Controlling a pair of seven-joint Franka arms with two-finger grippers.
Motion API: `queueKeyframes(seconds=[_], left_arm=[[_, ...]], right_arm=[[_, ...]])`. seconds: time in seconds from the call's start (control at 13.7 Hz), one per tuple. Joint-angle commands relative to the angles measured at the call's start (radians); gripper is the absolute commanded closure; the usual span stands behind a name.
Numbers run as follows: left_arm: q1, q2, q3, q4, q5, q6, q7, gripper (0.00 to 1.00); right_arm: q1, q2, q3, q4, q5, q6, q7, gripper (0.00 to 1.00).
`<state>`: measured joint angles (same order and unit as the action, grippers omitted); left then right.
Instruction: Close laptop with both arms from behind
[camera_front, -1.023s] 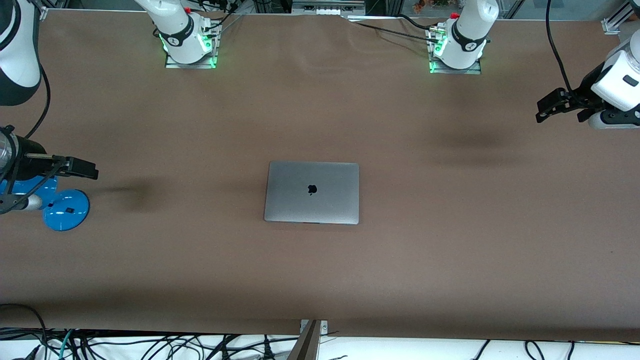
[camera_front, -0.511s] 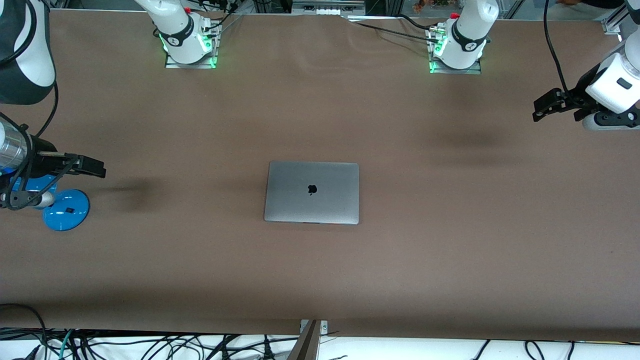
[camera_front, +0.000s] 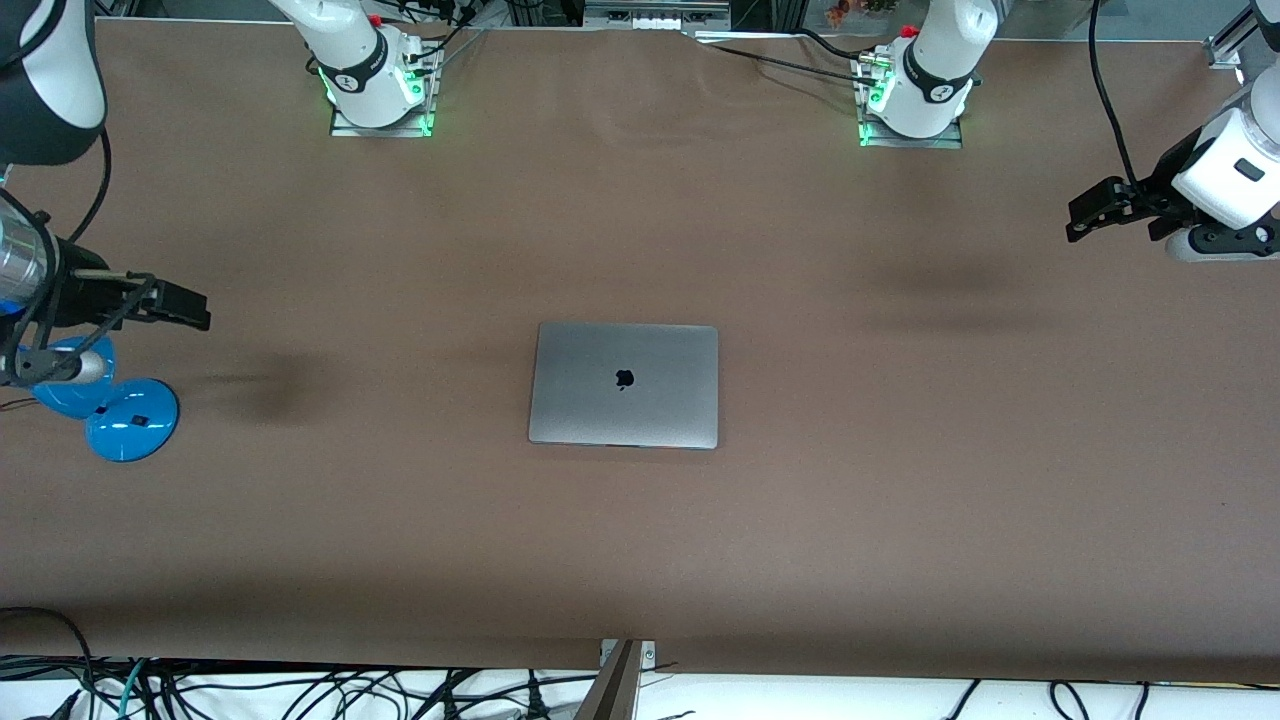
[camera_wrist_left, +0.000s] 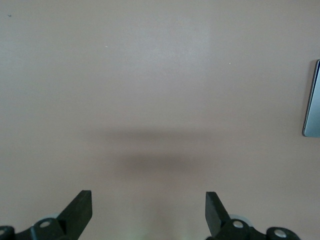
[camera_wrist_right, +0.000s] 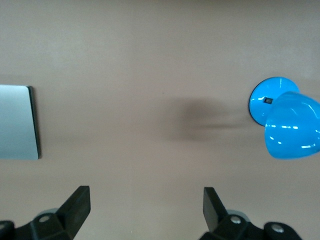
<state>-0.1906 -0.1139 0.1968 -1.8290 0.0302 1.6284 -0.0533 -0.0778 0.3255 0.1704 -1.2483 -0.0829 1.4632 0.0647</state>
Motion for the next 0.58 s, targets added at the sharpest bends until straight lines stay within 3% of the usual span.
queueKeyframes(seconds=[0.0, 0.51], left_arm=[[0.007, 0.014, 0.004, 0.031, -0.030, -0.027, 0.024, 0.00], [0.007, 0.020, 0.004, 0.031, -0.030, -0.027, 0.024, 0.00]], right_arm=[[0.004, 0.006, 0.003, 0.016, 0.005, -0.024, 0.001, 0.00], [0.004, 0.023, 0.001, 0.018, 0.005, -0.010, 0.014, 0.00]])
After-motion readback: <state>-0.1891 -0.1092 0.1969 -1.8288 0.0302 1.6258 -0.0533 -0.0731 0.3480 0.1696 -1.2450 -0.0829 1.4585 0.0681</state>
